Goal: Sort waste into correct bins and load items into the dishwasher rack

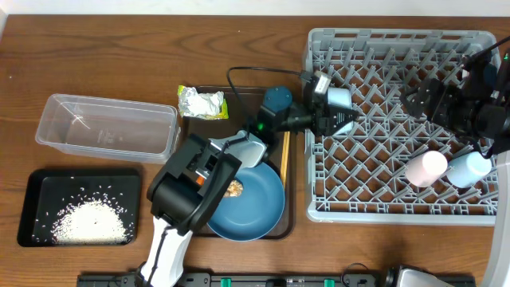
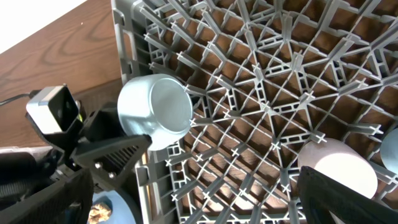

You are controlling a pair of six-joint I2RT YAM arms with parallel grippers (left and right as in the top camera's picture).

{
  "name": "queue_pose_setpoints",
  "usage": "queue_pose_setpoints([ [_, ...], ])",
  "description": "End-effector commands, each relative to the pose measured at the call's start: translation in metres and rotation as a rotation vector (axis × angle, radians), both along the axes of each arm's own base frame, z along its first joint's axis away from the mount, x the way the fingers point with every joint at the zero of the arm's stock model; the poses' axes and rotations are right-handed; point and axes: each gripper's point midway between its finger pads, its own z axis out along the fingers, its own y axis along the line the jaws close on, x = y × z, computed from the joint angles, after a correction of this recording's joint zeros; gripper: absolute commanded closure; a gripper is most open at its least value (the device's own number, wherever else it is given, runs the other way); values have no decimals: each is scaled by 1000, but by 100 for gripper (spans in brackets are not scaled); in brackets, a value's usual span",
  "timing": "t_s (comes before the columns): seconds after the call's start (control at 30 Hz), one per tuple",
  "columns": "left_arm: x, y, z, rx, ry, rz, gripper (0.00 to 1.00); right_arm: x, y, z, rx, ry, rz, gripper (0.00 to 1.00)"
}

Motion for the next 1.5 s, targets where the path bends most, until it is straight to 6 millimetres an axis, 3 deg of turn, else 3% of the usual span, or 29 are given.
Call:
queue_pose_setpoints([
  [0.0,8,5,7,-4,13,-2,36,-2,-2,0,1,4,-14,2],
  [0.2,12,12,1,80,57,13,36,-2,-2,0,1,4,-14,2],
  [0.4,19,33,-29,248,146,94,36,-2,-2,0,1,4,-14,2],
  [0.63,26,80,-40,454,200,235,35,-2,-2,0,1,3,-14,2],
  [0.77,22,126,-40,610,253,339,35,-2,-2,0,1,3,-14,2],
  [0.83,14,149,-36,679,277,372,35,-2,-2,0,2,3,-14,2],
  [0.9,4,178,-29,761,296,413,22,-2,-2,0,2,4,-14,1],
  [1.0,-13,212,-13,856,288,452,14,-2,-2,0,2,4,-13,1],
  [1.13,-39,241,17,887,273,459,0,-2,-2,0,1,4,-12,1],
  [1.27,-68,264,32,922,300,458,0,-2,-1,0,2,4,-10,1],
  [1.33,-84,272,28,971,334,440,20,-2,0,0,-1,3,-2,1],
  [1.47,-119,276,3,1071,445,348,39,-1,4,0,-3,1,14,1],
])
